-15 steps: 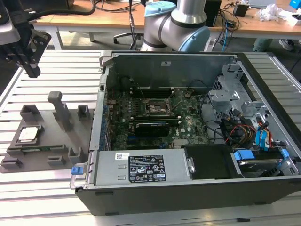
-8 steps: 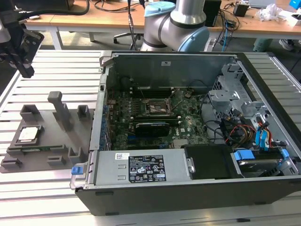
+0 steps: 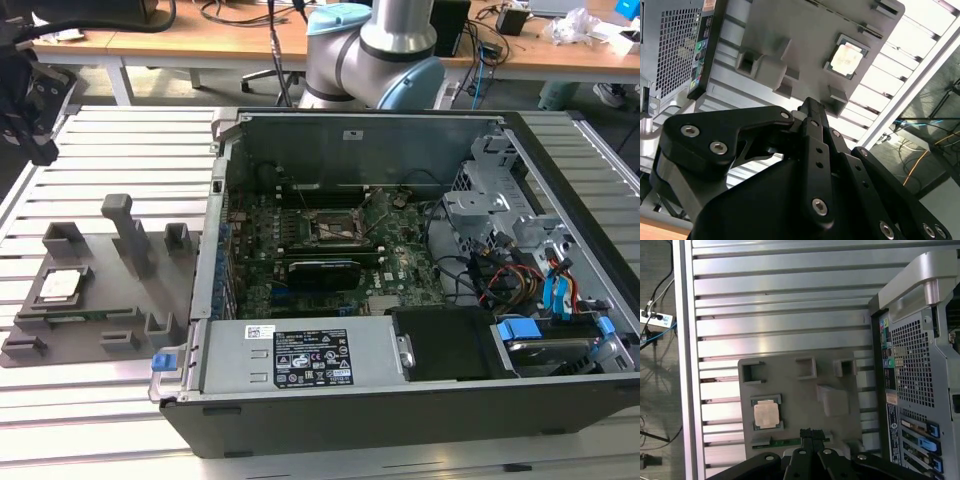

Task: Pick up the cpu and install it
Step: 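Reach for the cpu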

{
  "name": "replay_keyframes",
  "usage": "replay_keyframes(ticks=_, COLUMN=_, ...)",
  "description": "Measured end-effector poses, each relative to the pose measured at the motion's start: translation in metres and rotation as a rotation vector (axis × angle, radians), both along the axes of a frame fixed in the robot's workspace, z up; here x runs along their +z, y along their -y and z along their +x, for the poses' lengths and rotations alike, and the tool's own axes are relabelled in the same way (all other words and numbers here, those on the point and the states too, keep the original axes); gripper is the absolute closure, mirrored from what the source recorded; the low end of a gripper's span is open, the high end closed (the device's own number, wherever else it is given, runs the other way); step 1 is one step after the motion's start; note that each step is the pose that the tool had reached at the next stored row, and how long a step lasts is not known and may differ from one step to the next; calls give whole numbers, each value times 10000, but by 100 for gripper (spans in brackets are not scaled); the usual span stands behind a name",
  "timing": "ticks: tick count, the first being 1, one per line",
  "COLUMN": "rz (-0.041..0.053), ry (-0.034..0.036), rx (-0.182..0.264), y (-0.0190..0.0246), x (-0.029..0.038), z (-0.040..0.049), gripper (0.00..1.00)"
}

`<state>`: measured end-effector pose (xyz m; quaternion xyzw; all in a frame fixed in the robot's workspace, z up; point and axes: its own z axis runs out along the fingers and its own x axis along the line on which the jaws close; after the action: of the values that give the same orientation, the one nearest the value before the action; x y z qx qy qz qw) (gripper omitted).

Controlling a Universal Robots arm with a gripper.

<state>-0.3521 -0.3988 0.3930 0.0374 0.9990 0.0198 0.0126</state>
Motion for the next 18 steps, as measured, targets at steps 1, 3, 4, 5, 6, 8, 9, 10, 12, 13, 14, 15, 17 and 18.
replay_keyframes(ticks=1, rz=0, ry=0, rx=0, y=0, x=0, z=-15, gripper=89)
replay_keyframes(ticks=3, rz=0, ry=0, rx=0, y=0, x=0, z=-37, gripper=89)
replay_keyframes(ticks=4, rz=0, ry=0, rx=0, y=0, x=0, z=-50, gripper=89)
replay_keyframes(ticks=5, rz=0, ry=0, rx=0, y=0, x=0, z=-67, gripper=89)
replay_keyframes(ticks=6, rz=0, ry=0, rx=0, y=0, x=0, z=-76, gripper=89)
replay_keyframes(ticks=8, rz=0, ry=0, rx=0, y=0, x=0, z=-100, gripper=89)
replay_keyframes(ticks=9, rz=0, ry=0, rx=1, y=0, x=0, z=-119, gripper=89)
replay_keyframes(ticks=10, rz=0, ry=0, rx=1, y=0, x=0, z=-137, gripper=89)
replay_keyframes(ticks=12, rz=0, ry=0, rx=1, y=0, x=0, z=-162, gripper=89)
replay_keyframes(ticks=13, rz=0, ry=0, rx=1, y=0, x=0, z=-181, gripper=89)
replay_keyframes(ticks=14, rz=0, ry=0, rx=0, y=0, x=0, z=-191, gripper=89)
replay_keyframes(ticks=15, rz=0, ry=0, rx=1, y=0, x=0, z=-208, gripper=89)
replay_keyframes(ticks=17, rz=-1, ry=-1, rx=1, y=0, x=0, z=-229, gripper=89)
replay_keyframes(ticks=18, rz=0, ry=-1, rx=1, y=0, x=0, z=-242, gripper=89)
